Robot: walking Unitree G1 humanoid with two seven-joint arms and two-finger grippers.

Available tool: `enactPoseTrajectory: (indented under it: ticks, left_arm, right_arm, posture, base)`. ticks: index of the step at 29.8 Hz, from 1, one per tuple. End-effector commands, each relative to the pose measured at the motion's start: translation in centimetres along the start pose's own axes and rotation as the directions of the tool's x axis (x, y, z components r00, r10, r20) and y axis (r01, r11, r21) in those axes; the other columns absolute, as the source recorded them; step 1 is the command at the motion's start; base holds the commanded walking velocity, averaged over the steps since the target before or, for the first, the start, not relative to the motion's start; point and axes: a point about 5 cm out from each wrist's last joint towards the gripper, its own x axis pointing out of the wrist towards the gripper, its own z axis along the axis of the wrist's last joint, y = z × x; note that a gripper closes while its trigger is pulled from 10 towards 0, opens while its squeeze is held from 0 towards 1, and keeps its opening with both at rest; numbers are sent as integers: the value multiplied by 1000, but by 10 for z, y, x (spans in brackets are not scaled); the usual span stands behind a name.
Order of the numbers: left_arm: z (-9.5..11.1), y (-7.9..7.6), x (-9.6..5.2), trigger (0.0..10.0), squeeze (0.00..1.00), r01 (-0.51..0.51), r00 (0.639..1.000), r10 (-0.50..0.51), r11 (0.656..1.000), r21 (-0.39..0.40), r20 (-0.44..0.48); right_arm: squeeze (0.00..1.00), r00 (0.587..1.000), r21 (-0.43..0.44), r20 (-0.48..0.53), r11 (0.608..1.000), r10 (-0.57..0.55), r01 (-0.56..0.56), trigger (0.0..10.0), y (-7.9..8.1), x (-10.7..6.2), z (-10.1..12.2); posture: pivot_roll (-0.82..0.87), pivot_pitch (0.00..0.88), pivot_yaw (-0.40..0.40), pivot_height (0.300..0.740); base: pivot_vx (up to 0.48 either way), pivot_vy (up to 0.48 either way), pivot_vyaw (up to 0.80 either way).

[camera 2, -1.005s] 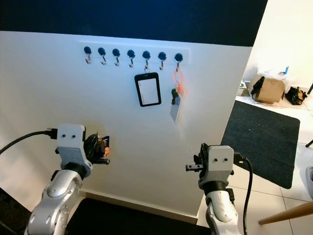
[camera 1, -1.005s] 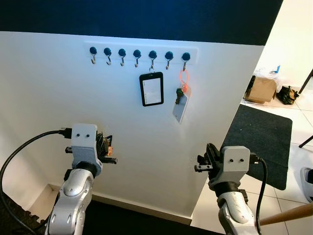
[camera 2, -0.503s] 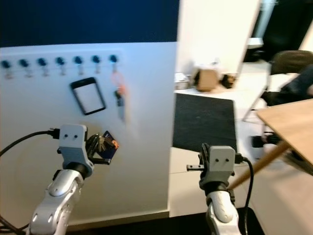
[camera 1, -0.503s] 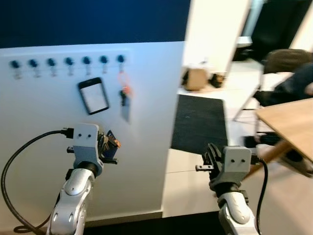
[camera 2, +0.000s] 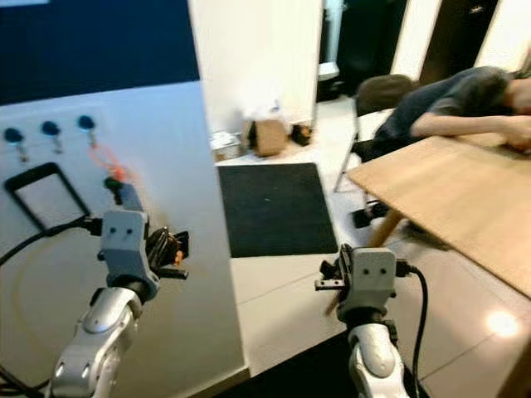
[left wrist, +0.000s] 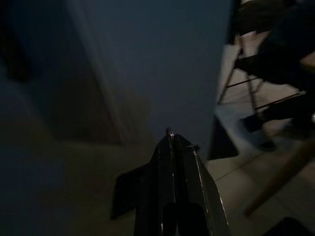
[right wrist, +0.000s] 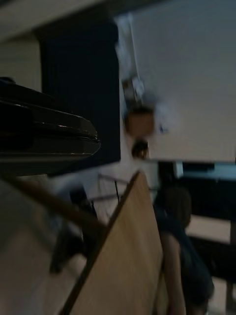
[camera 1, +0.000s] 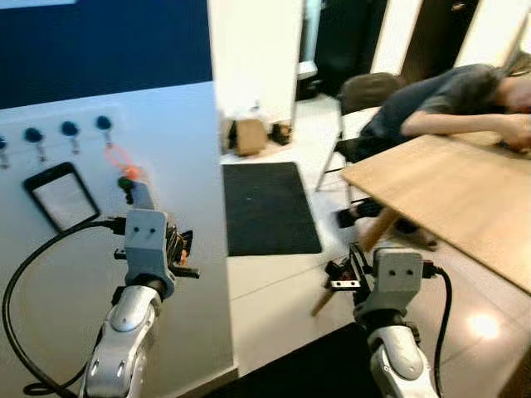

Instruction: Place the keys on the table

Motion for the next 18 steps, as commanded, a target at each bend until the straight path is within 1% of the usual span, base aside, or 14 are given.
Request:
enactPoseTrajectory:
  ticks: [1, 18]
  left_arm:
    - [1, 3, -1, 10000, 0, -7, 1000, 7, 1000, 25, 10]
    - [1, 2, 0, 10000, 0, 2, 1000, -2, 1000, 23, 11]
  right_arm:
    - [0, 1000, 9, -7, 1000, 5, -5, 10000, 2, -1, -2]
    - [0, 1000, 8, -6, 1000, 2, -2, 10000, 2, 0, -3]
  posture:
    - [-24, 143, 38, 740]
    - [-25, 139, 42, 740]
  base:
    - [0, 0, -800]
    - [0, 0, -800]
